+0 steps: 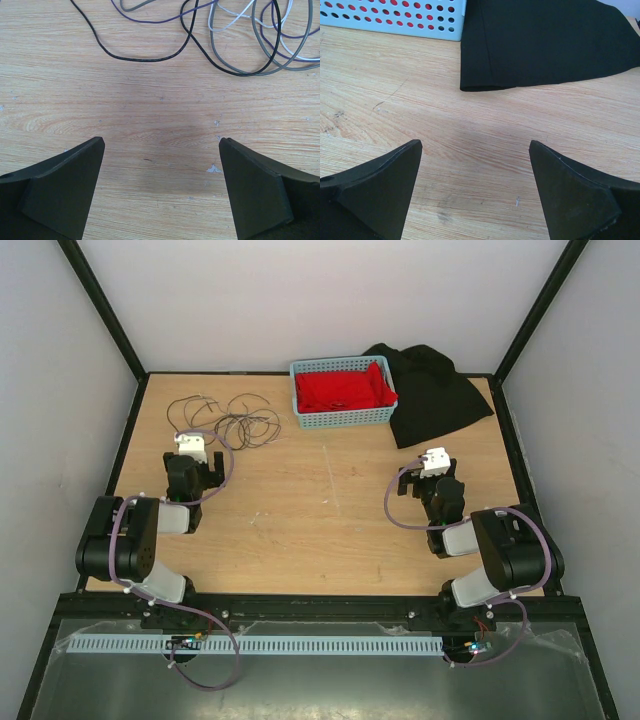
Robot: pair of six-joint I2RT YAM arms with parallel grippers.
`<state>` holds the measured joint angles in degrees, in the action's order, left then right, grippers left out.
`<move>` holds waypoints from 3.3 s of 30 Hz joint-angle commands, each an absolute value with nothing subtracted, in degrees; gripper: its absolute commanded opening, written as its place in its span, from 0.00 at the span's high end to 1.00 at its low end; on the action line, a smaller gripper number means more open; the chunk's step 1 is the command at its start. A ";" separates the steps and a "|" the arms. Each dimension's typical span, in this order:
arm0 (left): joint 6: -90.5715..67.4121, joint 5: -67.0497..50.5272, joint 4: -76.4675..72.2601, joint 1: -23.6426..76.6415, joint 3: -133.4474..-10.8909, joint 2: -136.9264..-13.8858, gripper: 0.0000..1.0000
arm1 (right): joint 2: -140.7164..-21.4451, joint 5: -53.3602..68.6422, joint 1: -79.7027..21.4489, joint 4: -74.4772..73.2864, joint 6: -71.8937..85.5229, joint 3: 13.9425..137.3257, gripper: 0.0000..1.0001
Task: Zip-tie the wires
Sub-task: Untie the cable at the center of the board.
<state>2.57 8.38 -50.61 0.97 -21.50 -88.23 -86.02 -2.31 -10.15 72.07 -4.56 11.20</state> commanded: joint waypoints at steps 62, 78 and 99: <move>-16.96 -7.81 12.04 7.91 -86.52 -117.39 0.48 | -78.38 15.85 -13.71 22.49 18.80 37.75 0.04; -15.70 -7.80 11.73 8.44 -88.54 -121.83 0.63 | -79.54 17.04 -13.68 23.36 20.33 37.89 0.04; -17.60 -21.13 18.41 4.13 -97.12 -97.35 1.00 | -77.75 23.25 -15.18 23.76 22.90 40.49 0.06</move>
